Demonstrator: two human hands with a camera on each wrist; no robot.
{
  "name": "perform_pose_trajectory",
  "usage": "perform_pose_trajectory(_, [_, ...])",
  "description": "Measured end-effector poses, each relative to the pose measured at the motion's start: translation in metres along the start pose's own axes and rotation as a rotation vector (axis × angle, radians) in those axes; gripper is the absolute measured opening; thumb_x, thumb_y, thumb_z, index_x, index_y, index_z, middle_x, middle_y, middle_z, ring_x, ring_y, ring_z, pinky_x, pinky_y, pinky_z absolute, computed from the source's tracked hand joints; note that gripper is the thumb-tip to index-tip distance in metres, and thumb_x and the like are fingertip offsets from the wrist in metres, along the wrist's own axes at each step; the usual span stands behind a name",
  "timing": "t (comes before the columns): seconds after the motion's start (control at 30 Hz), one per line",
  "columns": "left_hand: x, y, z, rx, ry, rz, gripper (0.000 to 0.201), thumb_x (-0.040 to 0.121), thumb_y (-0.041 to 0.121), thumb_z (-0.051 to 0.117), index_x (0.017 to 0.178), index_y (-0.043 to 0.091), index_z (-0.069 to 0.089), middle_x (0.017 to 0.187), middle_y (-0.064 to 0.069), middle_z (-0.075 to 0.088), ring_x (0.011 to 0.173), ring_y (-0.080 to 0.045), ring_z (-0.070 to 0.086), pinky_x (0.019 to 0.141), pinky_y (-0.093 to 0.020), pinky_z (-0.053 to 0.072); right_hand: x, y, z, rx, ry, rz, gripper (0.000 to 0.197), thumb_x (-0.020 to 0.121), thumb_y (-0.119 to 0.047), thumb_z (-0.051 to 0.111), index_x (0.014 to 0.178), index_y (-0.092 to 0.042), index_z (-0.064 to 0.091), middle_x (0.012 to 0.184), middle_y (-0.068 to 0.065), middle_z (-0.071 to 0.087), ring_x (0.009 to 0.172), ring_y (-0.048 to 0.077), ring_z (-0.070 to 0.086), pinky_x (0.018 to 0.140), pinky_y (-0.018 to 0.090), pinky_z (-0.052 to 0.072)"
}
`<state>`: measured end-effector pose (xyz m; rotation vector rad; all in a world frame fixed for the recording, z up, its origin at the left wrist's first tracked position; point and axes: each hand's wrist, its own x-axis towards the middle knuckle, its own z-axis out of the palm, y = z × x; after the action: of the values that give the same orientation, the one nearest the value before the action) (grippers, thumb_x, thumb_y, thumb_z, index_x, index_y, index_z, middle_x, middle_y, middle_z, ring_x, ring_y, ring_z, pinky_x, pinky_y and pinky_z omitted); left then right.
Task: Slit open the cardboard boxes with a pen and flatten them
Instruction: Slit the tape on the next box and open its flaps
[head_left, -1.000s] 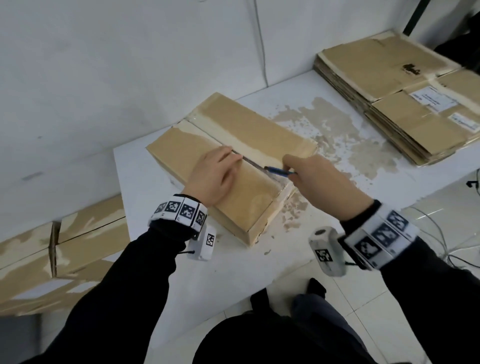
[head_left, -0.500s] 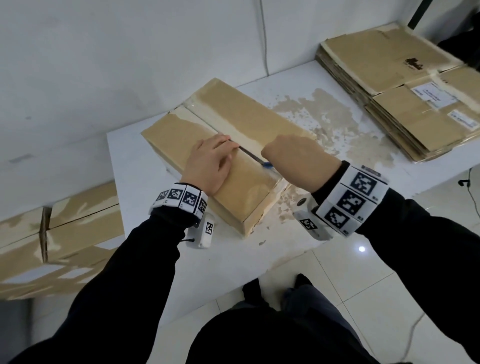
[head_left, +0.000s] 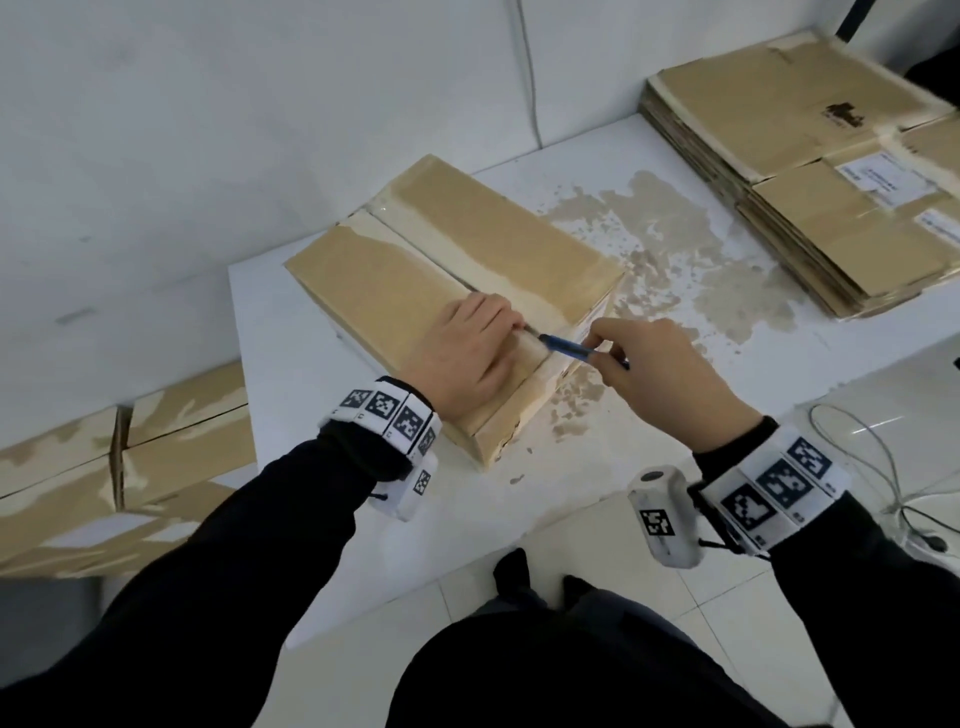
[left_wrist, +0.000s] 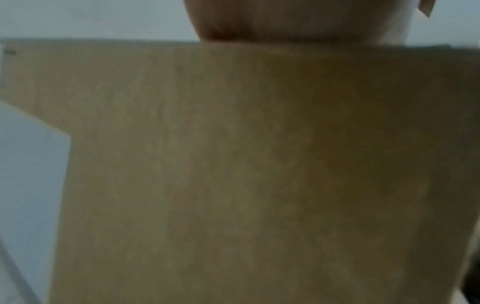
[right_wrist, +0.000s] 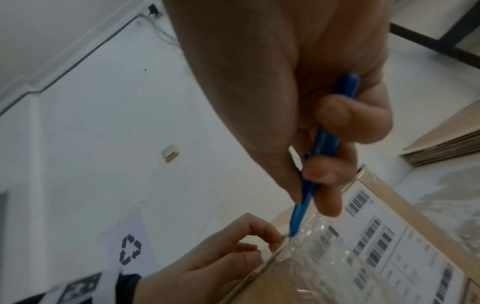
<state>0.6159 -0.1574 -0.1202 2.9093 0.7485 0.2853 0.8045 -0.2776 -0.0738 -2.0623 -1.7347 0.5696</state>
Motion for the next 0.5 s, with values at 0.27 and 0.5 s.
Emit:
perform_pose_trajectory(0.27, [0.027,0.0,0.003,-0.031,0.05,-0.023,0.03,0.091,0.046,0.042,0.084,0.018,0.051,0.086,0.005,0.044,0.084,-0.017,0.039,0.079,-0.033,0.03,-0.007,0.011,0.006,0.07,0.018,0.005,0.01,0.093,-0.012,0.052,0.098,-0.012,0.062,0.065,0.01,0.056,0.056,0.024,0.051,0.053,0.039,0.049])
perform_pose_trajectory(0.5, [0.031,0.005,0.0,-0.054,0.1,-0.039,0.024,0.093,0.035,0.034,0.079,0.018,0.043,0.082,0.006,0.04,0.081,-0.018,0.037,0.078,-0.035,0.028,-0.007,0.018,0.009,0.296,-0.01,0.066,0.01,0.094,-0.01,0.053,0.097,-0.007,0.062,0.07,0.012,0.067,0.053,0.012,0.053,0.047,0.012,0.039])
